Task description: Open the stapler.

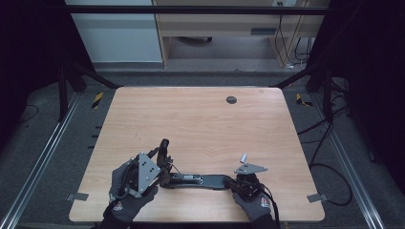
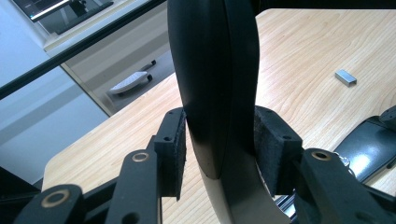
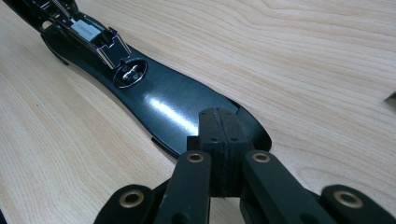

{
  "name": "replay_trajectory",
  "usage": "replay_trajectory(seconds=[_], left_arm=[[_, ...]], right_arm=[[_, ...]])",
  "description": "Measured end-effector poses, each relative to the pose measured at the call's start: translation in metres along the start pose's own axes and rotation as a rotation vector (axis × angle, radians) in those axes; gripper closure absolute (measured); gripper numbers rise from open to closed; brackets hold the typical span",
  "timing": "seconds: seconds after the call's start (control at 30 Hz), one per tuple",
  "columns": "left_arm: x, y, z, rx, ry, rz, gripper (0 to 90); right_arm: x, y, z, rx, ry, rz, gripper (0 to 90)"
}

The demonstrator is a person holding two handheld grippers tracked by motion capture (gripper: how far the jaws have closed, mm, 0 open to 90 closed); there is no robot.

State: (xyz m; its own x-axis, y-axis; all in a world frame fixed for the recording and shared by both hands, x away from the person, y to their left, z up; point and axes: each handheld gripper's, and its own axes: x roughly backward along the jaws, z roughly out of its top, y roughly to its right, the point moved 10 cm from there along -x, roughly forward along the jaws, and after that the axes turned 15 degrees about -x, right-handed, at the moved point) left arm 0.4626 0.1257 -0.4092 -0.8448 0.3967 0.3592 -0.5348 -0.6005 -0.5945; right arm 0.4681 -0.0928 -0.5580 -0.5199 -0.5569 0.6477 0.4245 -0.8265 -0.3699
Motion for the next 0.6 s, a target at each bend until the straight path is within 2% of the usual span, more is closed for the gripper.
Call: replay_trajectory(seconds=[0.6], left_arm=[[0.0042,-0.0055,-0.0061,0.037,0.012,0.001,56.1]], right_arm=[[0.0002,-0.0002,-0.0002,0.001,-0.006,-0.003,90.0]])
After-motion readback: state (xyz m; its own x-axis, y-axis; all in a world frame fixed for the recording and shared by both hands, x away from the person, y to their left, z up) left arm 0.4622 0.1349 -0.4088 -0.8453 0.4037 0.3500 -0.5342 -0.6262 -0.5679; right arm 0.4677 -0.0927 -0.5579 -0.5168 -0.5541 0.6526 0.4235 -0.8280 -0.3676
